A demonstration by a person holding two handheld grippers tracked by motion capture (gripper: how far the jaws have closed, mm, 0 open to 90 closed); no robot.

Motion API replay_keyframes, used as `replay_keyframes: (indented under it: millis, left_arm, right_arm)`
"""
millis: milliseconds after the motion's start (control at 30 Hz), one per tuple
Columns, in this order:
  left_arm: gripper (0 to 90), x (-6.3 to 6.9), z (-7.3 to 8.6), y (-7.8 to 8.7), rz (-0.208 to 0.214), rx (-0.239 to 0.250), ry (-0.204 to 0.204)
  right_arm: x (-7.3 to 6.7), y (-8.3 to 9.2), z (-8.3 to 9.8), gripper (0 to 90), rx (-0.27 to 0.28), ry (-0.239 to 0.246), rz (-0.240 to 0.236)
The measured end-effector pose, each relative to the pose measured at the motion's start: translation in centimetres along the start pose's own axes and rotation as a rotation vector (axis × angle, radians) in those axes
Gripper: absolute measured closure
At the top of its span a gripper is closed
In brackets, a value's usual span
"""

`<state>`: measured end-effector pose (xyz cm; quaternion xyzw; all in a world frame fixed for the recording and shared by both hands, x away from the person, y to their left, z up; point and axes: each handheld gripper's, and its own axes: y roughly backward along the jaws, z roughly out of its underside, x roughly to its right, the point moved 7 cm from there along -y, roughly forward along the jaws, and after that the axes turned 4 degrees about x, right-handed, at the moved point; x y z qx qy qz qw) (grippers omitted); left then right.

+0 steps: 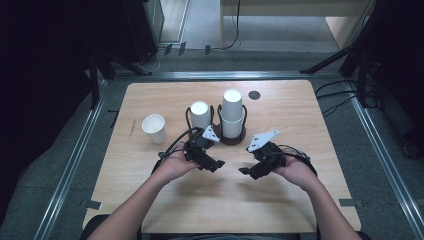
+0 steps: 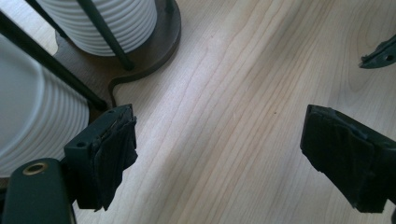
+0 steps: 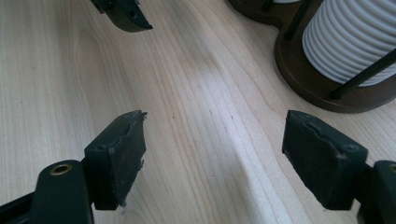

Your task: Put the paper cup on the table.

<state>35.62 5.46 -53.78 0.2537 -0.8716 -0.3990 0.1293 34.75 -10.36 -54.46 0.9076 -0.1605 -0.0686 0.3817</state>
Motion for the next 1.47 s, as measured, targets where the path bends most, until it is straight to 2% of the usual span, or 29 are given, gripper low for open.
replay_keyframes:
  millis: [400,633,800,1033,1300,1367,1467]
  left_arm:
    - [10.7,0.1,-0.2,-0.1,0.001,0.003,-0.013]
    - [10.8,0.1,-0.1,-0.2,0.000,0.003,-0.006]
    - [10.8,0.1,0.0,-0.3,0.002,-0.010,-0.021]
    - [10.8,0.0,0.1,-0.3,0.003,-0.005,-0.012]
    - [10.7,-0.1,0.6,-0.9,0.011,-0.031,0.004]
    - [10.2,-0.2,0.8,-1.3,0.006,-0.045,0.023]
    - [10.0,-0.7,1.6,-2.0,-0.002,-0.081,0.031]
  right_arm:
    - [-0.1,-0.1,-0.1,21.9,-0.001,0.004,-0.005]
    - [0.0,0.0,0.0,21.8,-0.005,0.002,-0.001]
    - [-0.1,0.0,0.0,21.9,-0.005,0.010,0.000]
    - [-0.1,0.0,0.0,21.8,-0.005,0.006,-0.001]
    - [-0.1,0.0,0.1,21.8,-0.008,0.014,0.003]
    - [0.0,0.0,0.2,21.9,-0.009,0.024,0.010]
    - [0.2,-0.3,0.6,21.8,-0.036,0.027,0.018]
